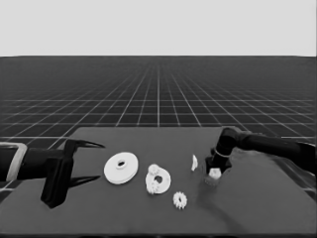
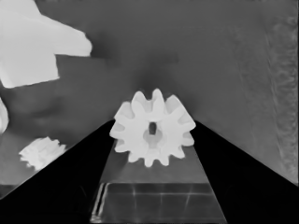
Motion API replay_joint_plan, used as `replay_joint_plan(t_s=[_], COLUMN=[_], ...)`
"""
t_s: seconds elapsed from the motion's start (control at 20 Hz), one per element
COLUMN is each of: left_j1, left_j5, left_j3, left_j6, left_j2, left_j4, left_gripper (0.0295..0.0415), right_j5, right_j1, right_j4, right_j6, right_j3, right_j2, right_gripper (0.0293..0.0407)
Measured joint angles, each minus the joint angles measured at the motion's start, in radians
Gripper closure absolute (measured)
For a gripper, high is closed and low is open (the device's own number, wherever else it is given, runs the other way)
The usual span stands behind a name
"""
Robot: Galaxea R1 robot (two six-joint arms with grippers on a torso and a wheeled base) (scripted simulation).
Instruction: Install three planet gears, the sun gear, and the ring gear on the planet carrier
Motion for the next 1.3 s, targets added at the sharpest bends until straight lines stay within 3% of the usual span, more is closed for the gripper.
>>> replay_joint_plan(t_s=[0.15,0.4,0.5,0.6,0.9,1.05,1.3], left_j1=[0.000,0.000,0.000,0.000,0.000,0.000,0.000], left_j5=[0.000,0.000,0.000,0.000,0.000,0.000,0.000], left_j3=[0.000,0.000,0.000,0.000,0.000,0.000,0.000], left_j6=[0.000,0.000,0.000,0.000,0.000,0.000,0.000], left_j2=[0.000,0.000,0.000,0.000,0.000,0.000,0.000], left_j4=[0.000,0.000,0.000,0.000,0.000,0.000,0.000], left_gripper=[0.0326,0.0326,0.0326,0.0326,0.0326,0.0326,0.0326], right_j5=[-0.033,-0.040,-0.094,-0.101,-0.100,-0.061,-0.047], right_j1=[0.063,0.077,0.078,0.077,0.077,-0.049,-0.075], right_j4=[0.050,0.062,0.036,0.038,0.039,-0.080,-0.105], right_j6=[0.007,0.007,0.333,0.372,0.368,0.323,0.308], right_j3=[0.022,0.024,0.025,-0.082,-0.168,-0.245,-0.271], right_j2=[-0.010,-0.011,0.288,0.462,0.545,0.567,0.575], right_gripper=[0.0387,0.0387,0.0387,0.0387,0.0387,0.0387,0.0388])
